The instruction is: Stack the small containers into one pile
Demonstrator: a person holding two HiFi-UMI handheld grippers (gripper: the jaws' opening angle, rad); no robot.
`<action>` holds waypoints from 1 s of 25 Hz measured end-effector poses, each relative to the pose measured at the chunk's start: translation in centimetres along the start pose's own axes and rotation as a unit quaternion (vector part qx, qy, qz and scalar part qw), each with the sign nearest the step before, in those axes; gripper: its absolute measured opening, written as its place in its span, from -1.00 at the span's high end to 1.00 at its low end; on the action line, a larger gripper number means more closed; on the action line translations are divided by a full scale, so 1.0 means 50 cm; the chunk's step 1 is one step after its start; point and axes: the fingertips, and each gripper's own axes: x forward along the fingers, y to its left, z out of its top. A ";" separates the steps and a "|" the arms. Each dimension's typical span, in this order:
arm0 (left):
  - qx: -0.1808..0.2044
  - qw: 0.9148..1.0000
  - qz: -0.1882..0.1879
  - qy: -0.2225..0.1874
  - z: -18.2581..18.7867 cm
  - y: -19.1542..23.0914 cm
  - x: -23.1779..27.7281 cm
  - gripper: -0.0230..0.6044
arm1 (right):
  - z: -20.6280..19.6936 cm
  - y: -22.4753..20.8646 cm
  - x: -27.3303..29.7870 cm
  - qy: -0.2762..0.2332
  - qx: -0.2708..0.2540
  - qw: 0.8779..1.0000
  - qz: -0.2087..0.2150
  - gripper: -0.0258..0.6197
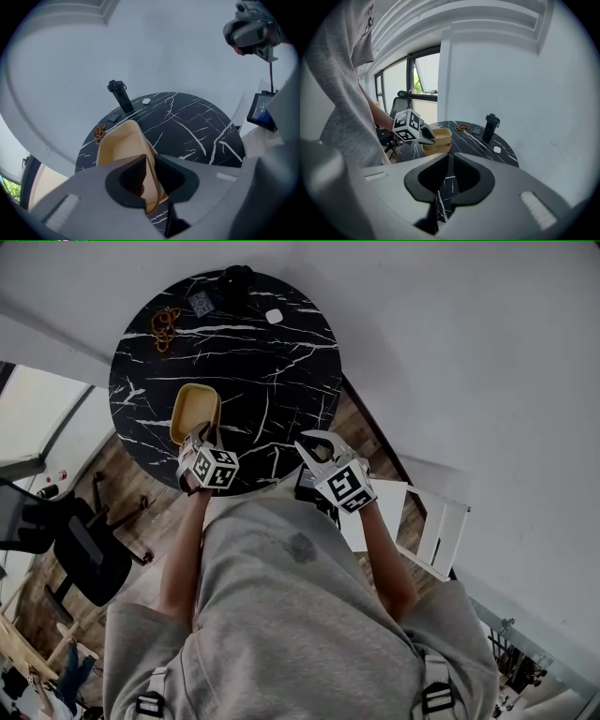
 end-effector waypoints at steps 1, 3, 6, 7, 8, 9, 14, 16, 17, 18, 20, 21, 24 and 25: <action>-0.004 1.000 -0.007 0.004 -0.004 -0.005 0.003 0.71 | -0.001 0.003 0.002 0.001 0.000 1.000 0.003 0.77; -0.007 1.000 -0.017 0.012 -0.011 -0.015 0.009 0.51 | 0.003 0.008 0.007 -0.002 -0.003 1.000 0.007 0.77; 0.017 1.000 -0.003 0.009 -0.012 -0.016 0.004 0.51 | 0.014 0.011 0.008 -0.011 -0.012 1.000 0.009 0.77; 0.019 1.000 0.004 0.003 -0.008 -0.014 -0.001 0.51 | 0.012 0.011 0.007 -0.009 -0.012 1.000 0.008 0.77; 0.015 1.000 0.008 -0.003 -0.005 -0.011 -0.007 0.52 | 0.007 0.011 0.006 -0.006 -0.012 1.000 0.008 0.77; 0.008 1.000 0.011 -0.007 -0.004 -0.009 -0.011 0.66 | 0.004 0.010 0.005 -0.004 -0.011 1.000 0.007 0.77; -0.024 1.000 -0.007 0.009 -0.021 -0.013 -0.006 0.80 | -0.005 0.008 0.000 0.001 -0.007 1.000 0.005 0.77; -0.035 0.999 -0.014 0.018 -0.024 -0.013 0.001 0.74 | -0.005 0.008 -0.001 0.003 -0.006 1.000 0.005 0.77; -0.038 0.999 -0.014 0.019 -0.024 -0.012 0.002 0.74 | -0.006 0.008 -0.001 0.003 -0.006 1.000 0.005 0.77; -0.039 0.999 -0.010 0.018 -0.023 -0.009 0.000 0.76 | -0.006 0.010 -0.001 0.002 -0.006 1.000 0.007 0.77; -0.039 0.999 0.006 0.015 -0.020 0.003 -0.007 0.87 | -0.003 0.012 0.000 0.000 -0.010 1.000 0.009 0.77; -0.040 0.999 0.013 0.013 -0.018 0.008 -0.010 0.88 | -0.003 0.013 0.001 0.000 -0.011 1.000 0.011 0.77; -0.035 0.999 0.023 0.015 -0.017 0.012 -0.007 0.88 | -0.011 0.014 0.000 0.005 -0.013 1.000 0.013 0.77; -0.022 0.999 0.027 0.020 -0.021 0.011 -0.002 0.88 | -0.013 0.014 -0.001 0.006 -0.015 1.000 0.014 0.77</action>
